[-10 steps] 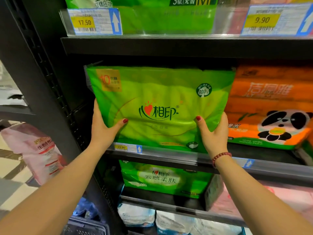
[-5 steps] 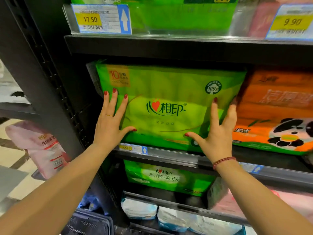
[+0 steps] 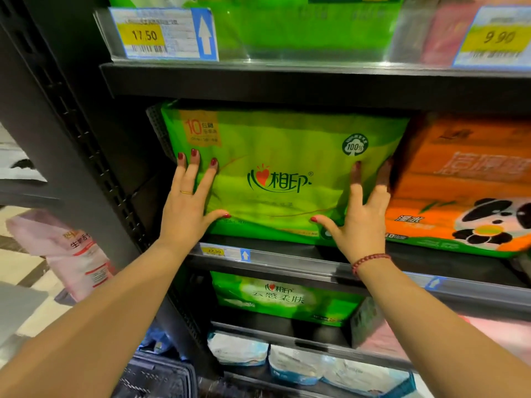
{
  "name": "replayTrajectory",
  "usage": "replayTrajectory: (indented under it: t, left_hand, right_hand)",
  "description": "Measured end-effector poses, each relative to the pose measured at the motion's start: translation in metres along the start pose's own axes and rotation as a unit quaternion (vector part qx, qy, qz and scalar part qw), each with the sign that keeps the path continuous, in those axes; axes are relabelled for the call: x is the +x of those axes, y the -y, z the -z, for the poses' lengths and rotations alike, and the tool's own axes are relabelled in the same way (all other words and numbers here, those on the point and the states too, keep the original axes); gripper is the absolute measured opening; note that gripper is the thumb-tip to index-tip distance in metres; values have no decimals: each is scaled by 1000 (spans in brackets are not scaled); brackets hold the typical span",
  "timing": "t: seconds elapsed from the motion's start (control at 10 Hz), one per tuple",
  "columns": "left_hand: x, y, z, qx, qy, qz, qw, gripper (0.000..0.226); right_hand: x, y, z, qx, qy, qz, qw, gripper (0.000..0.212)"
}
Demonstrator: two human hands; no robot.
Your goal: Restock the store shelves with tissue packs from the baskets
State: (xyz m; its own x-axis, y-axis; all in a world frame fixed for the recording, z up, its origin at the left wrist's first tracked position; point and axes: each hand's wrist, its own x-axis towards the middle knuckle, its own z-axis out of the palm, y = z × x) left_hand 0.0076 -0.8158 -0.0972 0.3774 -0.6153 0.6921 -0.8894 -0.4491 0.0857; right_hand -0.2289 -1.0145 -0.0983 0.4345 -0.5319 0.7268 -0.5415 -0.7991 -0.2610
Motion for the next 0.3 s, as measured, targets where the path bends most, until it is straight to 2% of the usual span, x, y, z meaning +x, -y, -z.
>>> replayTrajectory:
  t: [0.1, 0.3]
  left_hand:
    - [-1, -10, 21, 39, 56, 8, 998, 101]
    - [-13, -41, 84, 25, 83, -17, 996, 75]
  right_hand:
    - [-2, 3, 20, -33, 58, -7, 998, 84]
    - [-15, 6, 92, -40, 99, 20, 994, 80]
